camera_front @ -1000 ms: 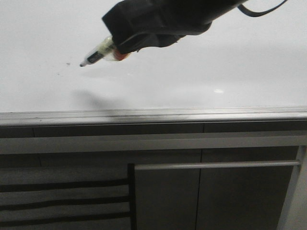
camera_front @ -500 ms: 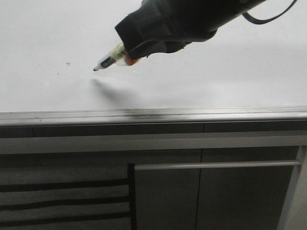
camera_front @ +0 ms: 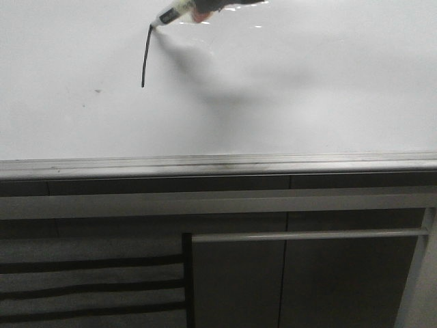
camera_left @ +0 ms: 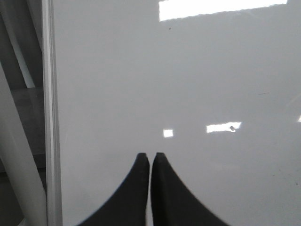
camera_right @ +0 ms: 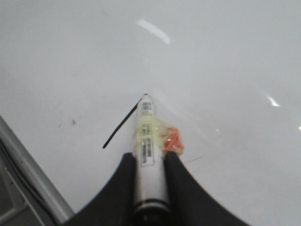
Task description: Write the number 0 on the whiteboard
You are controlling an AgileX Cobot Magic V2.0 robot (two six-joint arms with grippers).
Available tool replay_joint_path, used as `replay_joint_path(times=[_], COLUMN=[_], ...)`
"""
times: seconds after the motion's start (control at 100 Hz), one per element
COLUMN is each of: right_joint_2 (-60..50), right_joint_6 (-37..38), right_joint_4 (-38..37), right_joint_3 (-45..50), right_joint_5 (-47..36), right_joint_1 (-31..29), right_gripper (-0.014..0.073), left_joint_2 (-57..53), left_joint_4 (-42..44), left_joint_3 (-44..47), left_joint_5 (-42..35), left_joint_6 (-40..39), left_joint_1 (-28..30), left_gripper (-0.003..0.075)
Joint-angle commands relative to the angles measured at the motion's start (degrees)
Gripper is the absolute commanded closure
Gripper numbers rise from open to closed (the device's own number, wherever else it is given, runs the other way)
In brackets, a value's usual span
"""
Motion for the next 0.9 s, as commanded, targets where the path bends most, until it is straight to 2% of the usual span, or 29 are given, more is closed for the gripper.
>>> replay_joint_path(times=[0.0, 0.09, 0.28, 0.42, 0.61, 0.89], right_joint_2=[-2.5, -3.5, -3.8, -3.8, -3.0, 1.5], right_joint_6=[-0.3, -0.3, -0.3, -0.3, -0.3, -0.3], right_joint_4=[-0.9, -0.9, -0.4, -0.2, 0.4, 0.4], right_joint_3=[-2.1, -2.1, -1.7, 0.7, 3.5, 3.4], right_joint_5=[-5.2, -2.8, 8.9, 11.7, 12.4, 6.1], right_joint_1=[-1.8, -3.3, -6.0, -5.8, -4.4, 0.6], right_gripper=[0.0662, 0.0662, 0.0662, 0.0662, 0.0662, 0.0662], left_joint_2=[1.1, 1.1, 1.1, 1.1, 1.1, 1.1], left_joint_4=[2.4, 2.4, 2.7, 3.3, 3.3, 3.3], left_joint_3=[-2.0, -2.0, -2.0, -2.0, -2.0, -2.0], left_joint_5=[-1.7, -1.7, -1.7, -1.7, -1.7, -1.7], left_joint_6=[-1.2, -1.2, -1.2, -1.2, -1.2, -1.2], left_joint_1=[0.0, 0.0, 0.0, 0.0, 0.0, 0.0], left_gripper=[0.074, 0.074, 0.074, 0.074, 0.074, 0.074])
